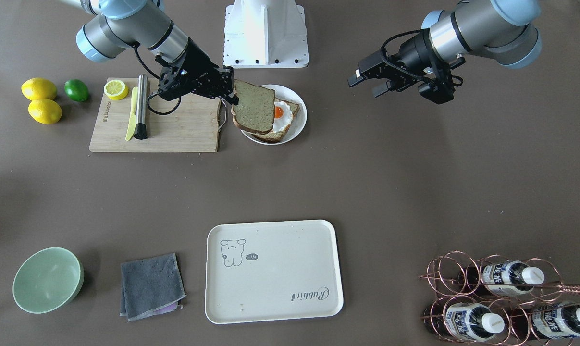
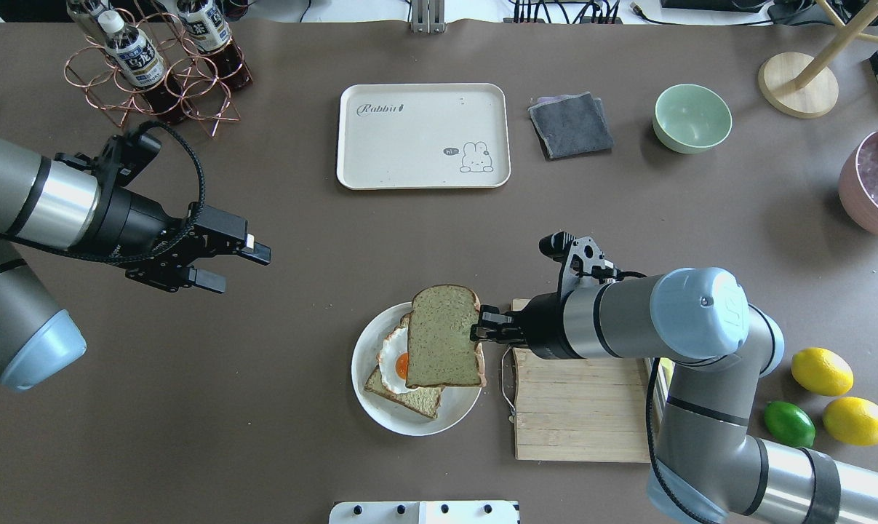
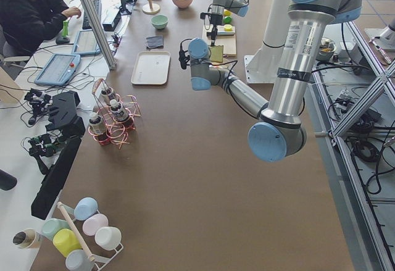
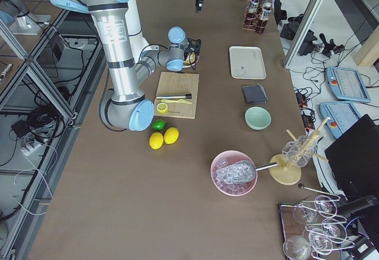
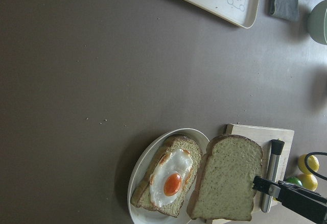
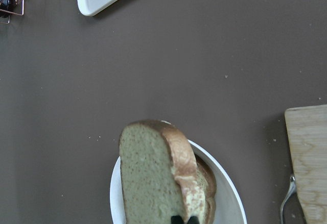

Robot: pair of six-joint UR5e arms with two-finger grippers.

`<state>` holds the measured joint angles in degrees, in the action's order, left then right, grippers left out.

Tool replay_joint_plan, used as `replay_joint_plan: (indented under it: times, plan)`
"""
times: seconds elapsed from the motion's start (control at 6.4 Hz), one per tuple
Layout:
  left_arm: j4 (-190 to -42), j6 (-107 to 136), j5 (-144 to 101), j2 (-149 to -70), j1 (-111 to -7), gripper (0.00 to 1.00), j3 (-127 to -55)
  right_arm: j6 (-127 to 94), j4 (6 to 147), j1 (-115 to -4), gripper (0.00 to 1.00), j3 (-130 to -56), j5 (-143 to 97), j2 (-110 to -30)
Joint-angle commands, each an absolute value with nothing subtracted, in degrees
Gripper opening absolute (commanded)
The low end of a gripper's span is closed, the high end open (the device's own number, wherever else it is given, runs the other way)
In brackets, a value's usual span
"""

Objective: Make sandwich and place on tray
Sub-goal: 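Lift the bread slice and carry it over the egg toast plate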

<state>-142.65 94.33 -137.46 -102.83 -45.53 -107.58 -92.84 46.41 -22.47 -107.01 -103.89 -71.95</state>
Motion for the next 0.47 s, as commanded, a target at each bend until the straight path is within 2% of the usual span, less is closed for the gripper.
replay_joint_plan:
  times: [0.0, 0.31]
  plan:
    - [-142.65, 94.31, -137.46, -102.75, -45.53, 0.97, -107.58, -92.90, 46.93, -20.74, 0.00, -105.83, -101.78, -69.62]
    - [-142.65, 94.31, -137.46, -102.74, -45.53, 0.97, -107.58, -94.30, 46.76, -18.30, 0.00, -105.47, -98.12, -69.43]
